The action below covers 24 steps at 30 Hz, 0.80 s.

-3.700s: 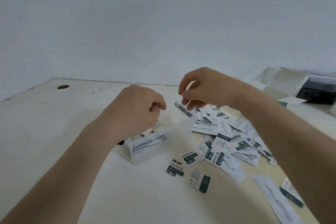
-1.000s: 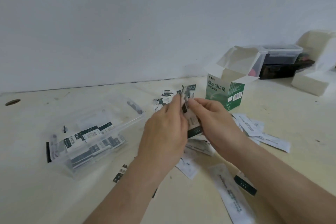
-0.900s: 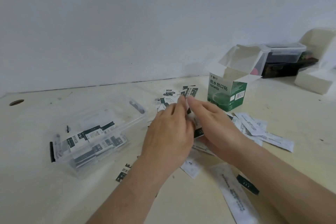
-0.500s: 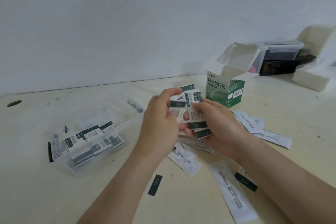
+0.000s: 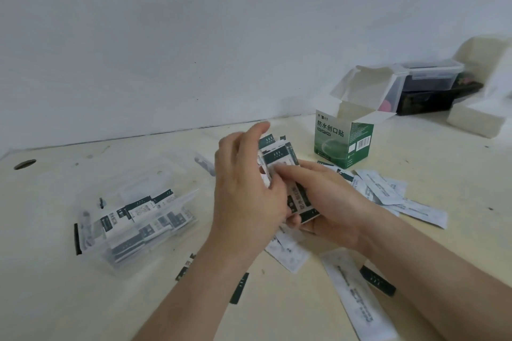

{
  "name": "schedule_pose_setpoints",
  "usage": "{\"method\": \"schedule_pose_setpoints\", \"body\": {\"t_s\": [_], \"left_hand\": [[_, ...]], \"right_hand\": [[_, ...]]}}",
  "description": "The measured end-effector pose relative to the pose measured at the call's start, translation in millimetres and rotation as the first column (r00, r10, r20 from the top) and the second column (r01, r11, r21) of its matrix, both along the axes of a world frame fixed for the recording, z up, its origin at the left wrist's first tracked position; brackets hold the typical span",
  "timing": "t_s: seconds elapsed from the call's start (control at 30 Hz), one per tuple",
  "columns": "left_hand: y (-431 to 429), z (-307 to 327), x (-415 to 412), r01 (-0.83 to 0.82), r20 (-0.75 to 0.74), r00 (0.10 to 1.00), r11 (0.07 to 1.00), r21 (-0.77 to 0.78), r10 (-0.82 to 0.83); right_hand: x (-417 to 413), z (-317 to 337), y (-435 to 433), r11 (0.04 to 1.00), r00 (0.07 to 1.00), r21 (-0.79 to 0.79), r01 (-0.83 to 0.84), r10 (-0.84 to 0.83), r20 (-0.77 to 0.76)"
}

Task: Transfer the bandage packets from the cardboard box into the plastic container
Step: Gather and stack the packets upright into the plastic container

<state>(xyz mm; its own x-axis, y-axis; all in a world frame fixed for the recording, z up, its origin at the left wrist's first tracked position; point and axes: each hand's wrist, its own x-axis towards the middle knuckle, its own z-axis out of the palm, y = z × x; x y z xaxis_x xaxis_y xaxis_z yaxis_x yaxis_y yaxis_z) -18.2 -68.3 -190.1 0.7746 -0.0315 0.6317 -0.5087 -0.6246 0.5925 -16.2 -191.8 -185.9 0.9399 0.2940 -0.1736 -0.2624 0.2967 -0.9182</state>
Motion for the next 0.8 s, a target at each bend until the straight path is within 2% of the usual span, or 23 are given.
{"method": "schedule_pose_setpoints", "body": {"t_s": [0.1, 0.2, 0.3, 0.4, 0.53, 0.67, 0.73, 0.8], "left_hand": [[-1, 5, -6, 0.163, -0.148, 0.979, 0.978, 0.133, -0.143], [-3, 7, -9, 0.233, -0.258, 0.953, 0.931, 0.281, -0.161], [-2, 4, -8, 0.206, -0.244, 0.964, 0.887, 0.413, -0.111], [1, 2, -7, 0.172, -0.184, 0.978, 0.883, 0.437, -0.100], [3, -1, -1, 0.089, -0.070, 0.995, 0.916, 0.390, -0.067], [4, -1, 1, 0.056, -0.081, 0.996, 0.945, 0.321, -0.032], [2, 2, 0, 0.127, -0.164, 0.982, 0.975, 0.180, -0.098], [4, 9, -1, 0.192, -0.234, 0.949, 0.976, -0.099, -0.210]], "right_hand": [[1, 2, -4, 0.999, 0.999, -0.039, 0.027, -0.025, 0.044], [0, 3, -5, 0.996, 0.998, -0.086, 0.030, -0.025, 0.065], [-1, -1, -4, 0.988, 0.994, -0.157, -0.004, 0.022, 0.108], [-1, -1, -4, 0.985, 0.988, -0.167, -0.045, 0.069, 0.137], [2, 0, -5, 0.994, 0.991, -0.087, -0.066, 0.076, 0.113], [6, -4, -5, 0.999, 0.988, -0.020, -0.040, 0.043, 0.145], [9, -5, -8, 1.000, 0.987, 0.011, -0.029, 0.027, 0.156], [11, -3, -14, 0.998, 0.987, 0.021, -0.056, 0.052, 0.149]]}}
